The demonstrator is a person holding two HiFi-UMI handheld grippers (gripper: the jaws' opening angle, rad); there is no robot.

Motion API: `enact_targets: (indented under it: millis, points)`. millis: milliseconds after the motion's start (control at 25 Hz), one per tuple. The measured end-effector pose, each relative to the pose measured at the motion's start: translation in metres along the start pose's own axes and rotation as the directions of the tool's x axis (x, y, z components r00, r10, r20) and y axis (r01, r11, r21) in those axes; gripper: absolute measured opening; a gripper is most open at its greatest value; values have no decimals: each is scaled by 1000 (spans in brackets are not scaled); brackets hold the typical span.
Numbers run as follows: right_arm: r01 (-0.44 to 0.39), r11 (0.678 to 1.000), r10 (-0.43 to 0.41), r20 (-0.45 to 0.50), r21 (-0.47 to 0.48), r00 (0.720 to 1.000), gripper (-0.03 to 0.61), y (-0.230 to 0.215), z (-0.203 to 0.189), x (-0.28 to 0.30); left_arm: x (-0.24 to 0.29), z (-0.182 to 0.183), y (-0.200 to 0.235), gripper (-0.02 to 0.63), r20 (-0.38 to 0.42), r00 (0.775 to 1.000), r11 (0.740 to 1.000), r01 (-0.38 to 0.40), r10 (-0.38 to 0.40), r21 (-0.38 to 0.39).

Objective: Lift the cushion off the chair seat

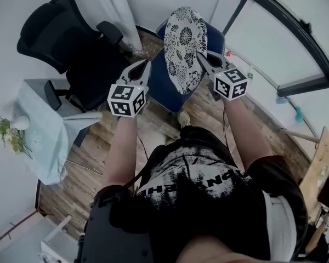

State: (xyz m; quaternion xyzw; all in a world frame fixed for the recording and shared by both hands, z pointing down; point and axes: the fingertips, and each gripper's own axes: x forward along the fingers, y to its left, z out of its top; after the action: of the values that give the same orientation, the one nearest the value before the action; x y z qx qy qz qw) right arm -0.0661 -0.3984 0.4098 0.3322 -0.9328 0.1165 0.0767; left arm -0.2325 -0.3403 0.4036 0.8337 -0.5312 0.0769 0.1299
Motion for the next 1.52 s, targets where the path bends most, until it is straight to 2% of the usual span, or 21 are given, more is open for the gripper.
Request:
enact_targets:
  millis: [120,320,520,840,1520]
  points:
    - [16,1000,-16,22,-15,1000,29,3,13,-11,-5,7,-2,12,10,1000,1000,3,-3,9]
    - [43,997,-39,47,-71,998,29,5,29,-27,-12,18,-6,12,40,999,999,21,-20,-26]
    - [42,992,-35,57,-122,998,29,8,36,-32,-9,26,-15,12,46,998,999,32,-32,-5]
    - [25,996,-18,74,-91,997,29,17,36,-35,-3,21,-27,12,15,999,998,45,-46,51]
    - [7,998,-3,58,-69,998,29,25,27,-23,1,7,-17,12,-11,999,999,48,-48,25]
